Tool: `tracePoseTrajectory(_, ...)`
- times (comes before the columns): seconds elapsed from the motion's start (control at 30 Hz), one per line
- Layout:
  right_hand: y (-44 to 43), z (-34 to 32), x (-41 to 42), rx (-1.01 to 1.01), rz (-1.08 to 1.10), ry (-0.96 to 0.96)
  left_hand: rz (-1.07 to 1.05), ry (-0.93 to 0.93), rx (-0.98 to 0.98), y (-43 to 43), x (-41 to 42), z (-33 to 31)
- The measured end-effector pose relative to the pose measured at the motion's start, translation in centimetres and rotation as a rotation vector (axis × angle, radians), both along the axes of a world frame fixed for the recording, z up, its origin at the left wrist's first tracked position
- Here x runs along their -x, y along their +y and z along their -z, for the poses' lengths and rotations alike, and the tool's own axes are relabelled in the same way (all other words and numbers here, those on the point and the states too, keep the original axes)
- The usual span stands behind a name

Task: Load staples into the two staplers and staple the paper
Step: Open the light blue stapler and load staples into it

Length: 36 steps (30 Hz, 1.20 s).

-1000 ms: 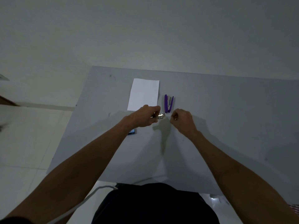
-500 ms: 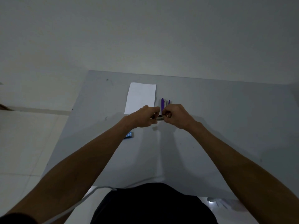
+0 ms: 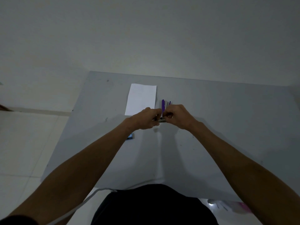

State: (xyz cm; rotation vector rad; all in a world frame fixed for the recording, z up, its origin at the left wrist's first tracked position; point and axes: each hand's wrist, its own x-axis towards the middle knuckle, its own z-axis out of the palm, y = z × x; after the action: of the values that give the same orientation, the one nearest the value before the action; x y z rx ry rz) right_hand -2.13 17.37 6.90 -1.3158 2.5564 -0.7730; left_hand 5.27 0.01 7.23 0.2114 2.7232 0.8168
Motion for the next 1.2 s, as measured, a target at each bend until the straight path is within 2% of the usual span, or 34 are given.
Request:
tracePoseTrajectory(0.33,0.4,0.9,-0.3,0.036,0.035,-0.042,-0.002,0.008,-0.01,0.3,-0.1,0.1)
tracePoseTrajectory(0.53,0.1,0.6,-0.4,0.044,0.227,-0.305,0.006,0.014,0.017,0.0,0.2,0.3)
tracePoseTrajectory(0.73,0.1,0.2,0.4,-0.038,0.23,-0.47,0.037,-0.001,0.065,0.1,0.3,0.7)
tracePoseTrajectory(0.87,0.1,0.3,0.4,0.042,0.252,-0.606,0.028,0.011,0.063,0.0,0.3,0.8)
tracePoseTrajectory(1.07,0.9,0.7,0.3,0.213,0.407,-0.83,0.019,0.029,0.057,-0.6,0.3,0.9)
tracePoseTrajectory(1.2,1.1,0.9,0.3,0.268,0.445,-0.893,0.007,0.024,0.054,-0.8,0.5,1.0)
